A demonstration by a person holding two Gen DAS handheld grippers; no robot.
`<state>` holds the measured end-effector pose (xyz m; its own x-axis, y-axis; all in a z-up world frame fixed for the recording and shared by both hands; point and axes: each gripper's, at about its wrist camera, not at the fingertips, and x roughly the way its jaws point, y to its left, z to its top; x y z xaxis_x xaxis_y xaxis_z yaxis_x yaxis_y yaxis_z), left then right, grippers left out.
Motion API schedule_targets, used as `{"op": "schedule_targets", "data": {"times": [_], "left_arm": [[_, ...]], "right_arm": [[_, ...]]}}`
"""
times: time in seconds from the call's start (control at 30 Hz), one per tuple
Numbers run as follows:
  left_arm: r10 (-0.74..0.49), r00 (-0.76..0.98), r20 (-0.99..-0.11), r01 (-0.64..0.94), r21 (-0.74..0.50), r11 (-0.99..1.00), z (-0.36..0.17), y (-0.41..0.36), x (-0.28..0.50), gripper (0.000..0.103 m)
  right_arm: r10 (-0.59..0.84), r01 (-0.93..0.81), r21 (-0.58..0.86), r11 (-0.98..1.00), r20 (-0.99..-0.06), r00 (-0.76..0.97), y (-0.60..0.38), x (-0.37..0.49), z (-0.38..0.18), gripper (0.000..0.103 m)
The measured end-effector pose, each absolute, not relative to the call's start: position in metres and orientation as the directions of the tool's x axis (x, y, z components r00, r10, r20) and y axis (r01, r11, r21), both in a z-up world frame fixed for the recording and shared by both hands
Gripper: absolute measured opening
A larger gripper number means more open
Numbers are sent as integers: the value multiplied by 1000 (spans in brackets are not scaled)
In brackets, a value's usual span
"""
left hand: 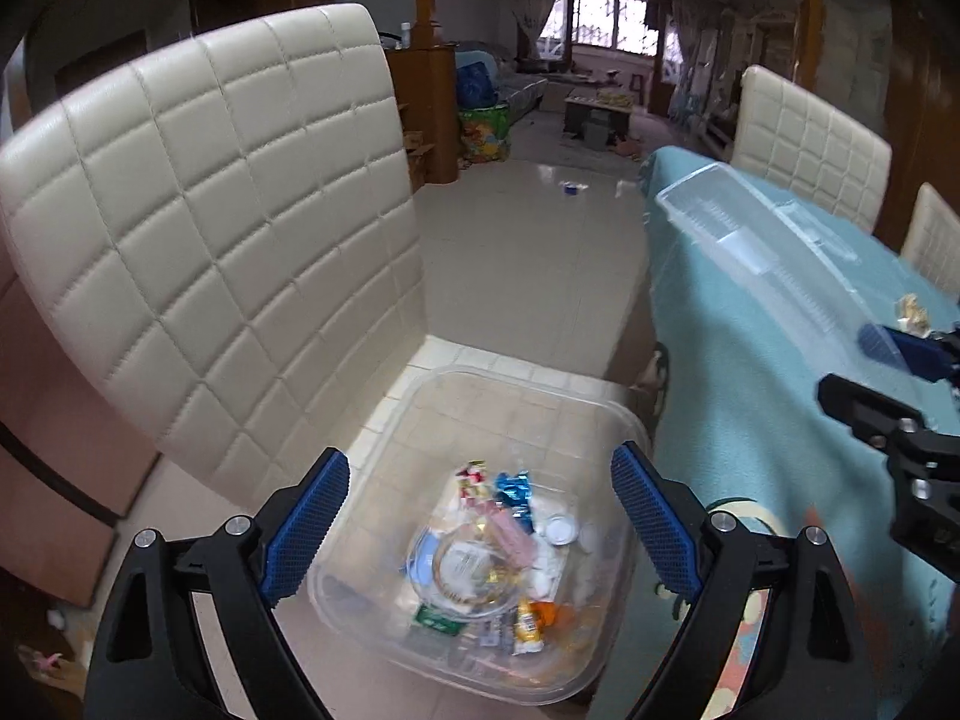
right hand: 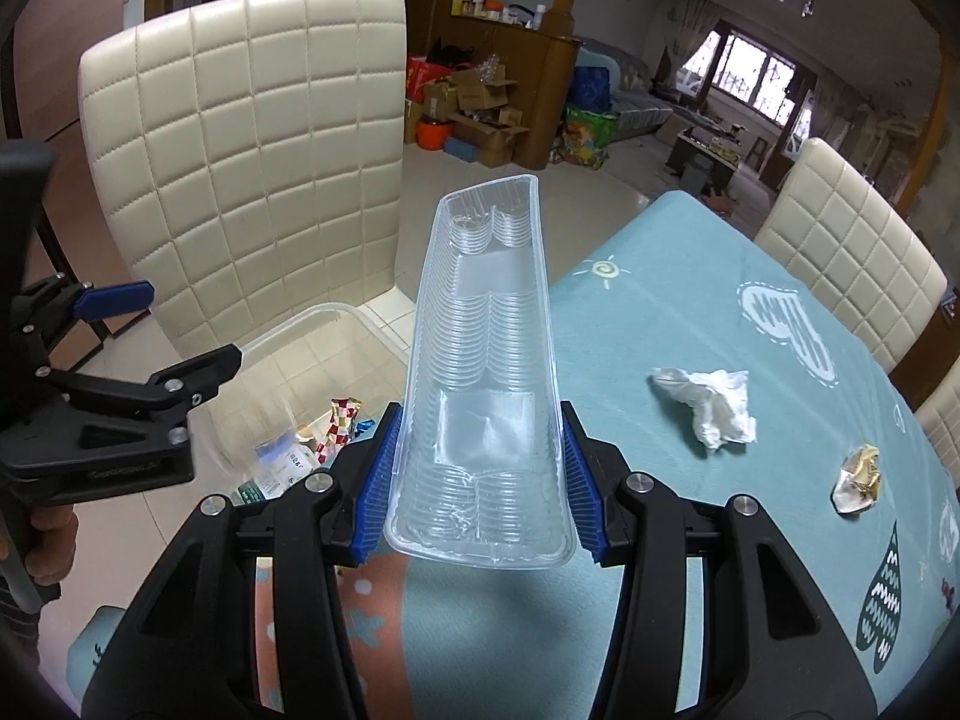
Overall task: Collect trash
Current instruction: 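Carry the round lid and clear tray to the clear bin and release both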
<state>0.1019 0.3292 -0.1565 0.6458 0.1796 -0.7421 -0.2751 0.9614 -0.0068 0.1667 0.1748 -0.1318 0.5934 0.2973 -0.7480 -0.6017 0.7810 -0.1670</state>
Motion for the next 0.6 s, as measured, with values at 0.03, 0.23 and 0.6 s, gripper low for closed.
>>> {"op": "schedule_targets", "data": {"times": [0.03,0.23,0.6], "left_arm": [[183,646,-741,-274,-1,962,-157,329,102,87],[263,638,-724,-325,56,944,-163,341,92,87],[251,615,-748,-374,3,927,-171,365,77,87]], "right_arm": [[295,-603,-167,780,-751,591,178,168,-134,51],[305,-634,-170,754,-765,567,198,166,-142,51],[328,-647,-155,747,-760,561,203,159,-139,69]]}}
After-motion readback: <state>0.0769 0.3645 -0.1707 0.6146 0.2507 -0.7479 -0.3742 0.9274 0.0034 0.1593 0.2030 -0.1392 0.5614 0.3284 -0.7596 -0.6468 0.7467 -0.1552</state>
